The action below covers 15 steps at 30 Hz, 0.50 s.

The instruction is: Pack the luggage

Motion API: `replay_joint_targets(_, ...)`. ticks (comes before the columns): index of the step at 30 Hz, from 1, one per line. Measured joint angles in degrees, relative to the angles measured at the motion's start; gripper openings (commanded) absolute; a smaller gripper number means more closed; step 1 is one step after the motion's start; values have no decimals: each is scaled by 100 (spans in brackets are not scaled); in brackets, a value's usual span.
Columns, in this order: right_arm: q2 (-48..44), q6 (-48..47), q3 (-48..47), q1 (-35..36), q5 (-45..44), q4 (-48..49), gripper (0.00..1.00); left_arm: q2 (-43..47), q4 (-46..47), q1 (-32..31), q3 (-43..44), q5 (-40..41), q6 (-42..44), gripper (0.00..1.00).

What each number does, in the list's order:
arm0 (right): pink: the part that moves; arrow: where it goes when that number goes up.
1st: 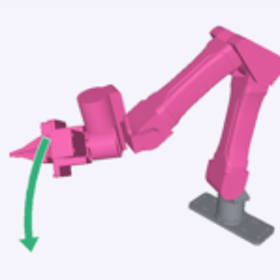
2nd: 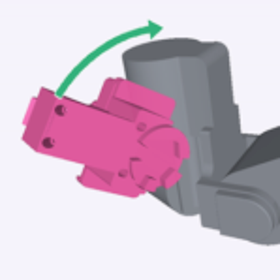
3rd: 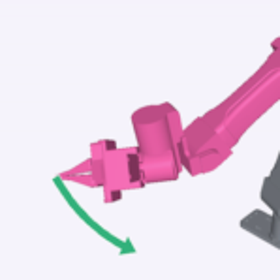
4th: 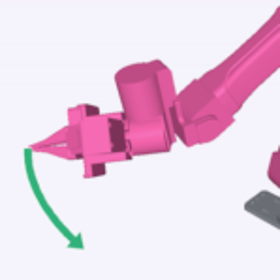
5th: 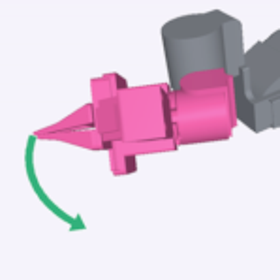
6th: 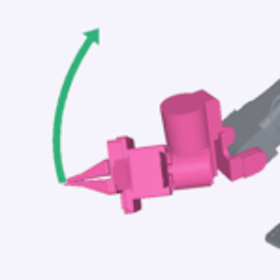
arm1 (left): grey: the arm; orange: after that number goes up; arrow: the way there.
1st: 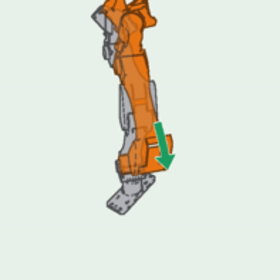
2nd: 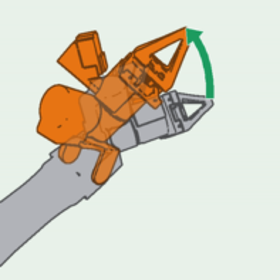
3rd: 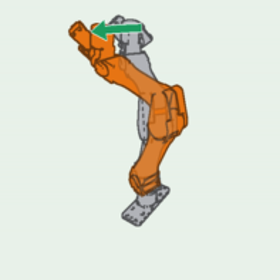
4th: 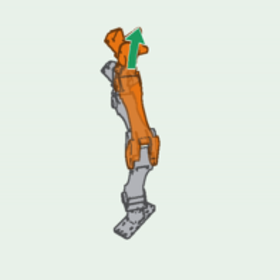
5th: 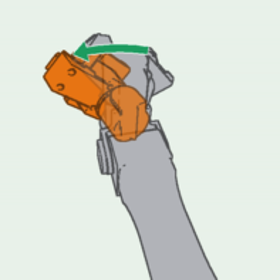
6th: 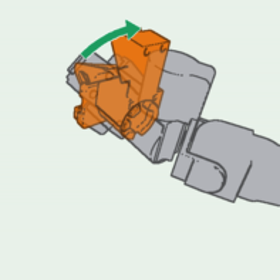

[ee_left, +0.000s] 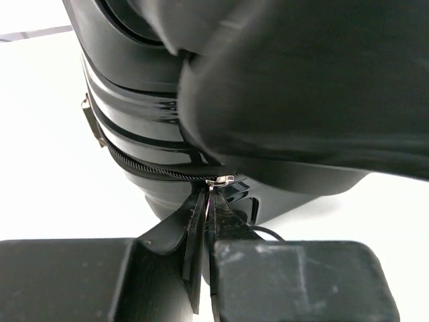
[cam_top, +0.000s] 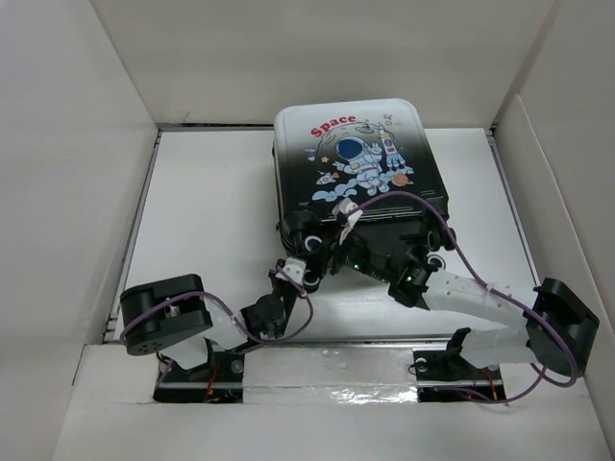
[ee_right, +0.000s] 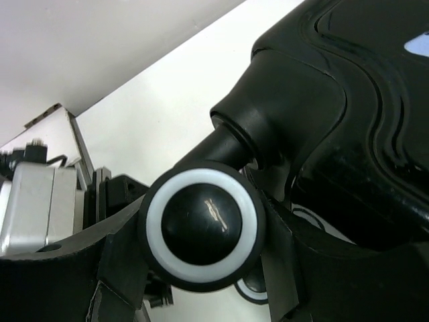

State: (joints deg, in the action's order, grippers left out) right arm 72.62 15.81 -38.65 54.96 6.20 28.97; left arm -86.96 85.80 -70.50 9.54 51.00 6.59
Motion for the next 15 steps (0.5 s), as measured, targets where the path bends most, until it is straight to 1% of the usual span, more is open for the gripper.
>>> replay_joint_targets(6,-693,-15,463,37,-39,-238,1,645,-365,94,-232,-302,-13,0)
replay_joint_targets(8,-1156,76,660,37,-66,-337,1,960,-568,372,-367,109,-9,0)
replay_joint_targets(10,-1504,138,721,37,-133,-352,1,1397,-750,660,-496,350,-153,0)
replay_joint_targets(13,-1801,175,776,22,-190,-378,1,2184,-1172,741,-577,654,-483,0)
replay_joint_targets(15,-1860,177,798,15,-201,-437,1,2881,-1456,837,-586,881,-879,0)
